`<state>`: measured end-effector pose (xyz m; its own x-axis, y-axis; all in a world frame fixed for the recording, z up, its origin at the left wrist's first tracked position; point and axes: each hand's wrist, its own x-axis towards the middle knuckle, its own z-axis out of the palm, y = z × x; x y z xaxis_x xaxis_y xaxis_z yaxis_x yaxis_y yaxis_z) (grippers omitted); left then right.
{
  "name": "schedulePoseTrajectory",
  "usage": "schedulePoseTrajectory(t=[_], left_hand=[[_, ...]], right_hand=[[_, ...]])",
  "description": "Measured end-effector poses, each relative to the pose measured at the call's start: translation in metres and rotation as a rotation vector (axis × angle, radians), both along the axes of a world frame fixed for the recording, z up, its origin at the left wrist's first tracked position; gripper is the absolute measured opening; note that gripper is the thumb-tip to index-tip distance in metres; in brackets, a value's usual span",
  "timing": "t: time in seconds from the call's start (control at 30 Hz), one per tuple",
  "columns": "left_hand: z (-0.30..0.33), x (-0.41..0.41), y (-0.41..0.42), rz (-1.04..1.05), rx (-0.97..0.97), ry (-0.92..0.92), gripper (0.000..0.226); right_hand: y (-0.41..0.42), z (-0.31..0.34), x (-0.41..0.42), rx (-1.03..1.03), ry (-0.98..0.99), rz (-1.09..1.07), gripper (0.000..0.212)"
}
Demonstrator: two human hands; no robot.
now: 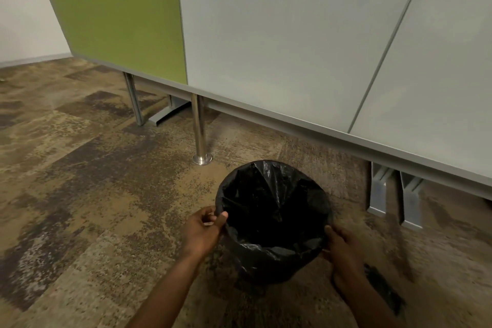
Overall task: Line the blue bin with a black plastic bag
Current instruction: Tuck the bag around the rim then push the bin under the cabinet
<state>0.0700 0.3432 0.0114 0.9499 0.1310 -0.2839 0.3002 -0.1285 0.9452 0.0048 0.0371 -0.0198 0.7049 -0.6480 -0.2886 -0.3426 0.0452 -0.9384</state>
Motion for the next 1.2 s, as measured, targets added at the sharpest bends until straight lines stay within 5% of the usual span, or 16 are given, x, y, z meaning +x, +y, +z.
schedulePoseTrajectory(t=[0.13, 0.57, 0.97, 1.2], left_hand=[[0.013, 0.005, -0.001, 0.058, -0.151, 0.116, 0.010], [0.057, 0.018, 0.090, 0.163, -0.126, 0.015, 0.014], [0.090, 0.119, 0.180, 0.362, -0.041, -0.050, 0.010], [0.078, 0.189, 0.190, 0.442, -0.011, -0.060, 0.018]], right_hand=[[0.003, 0.006, -0.001, 0.062, -0.017, 0.033, 0.030], [0.106, 0.077, 0.041, 0.161, -0.141, 0.157, 0.026], [0.211, 0.102, 0.189, 0.229, -0.164, 0.235, 0.017], [0.223, 0.096, 0.285, 0.085, -0.121, 0.316, 0.022]])
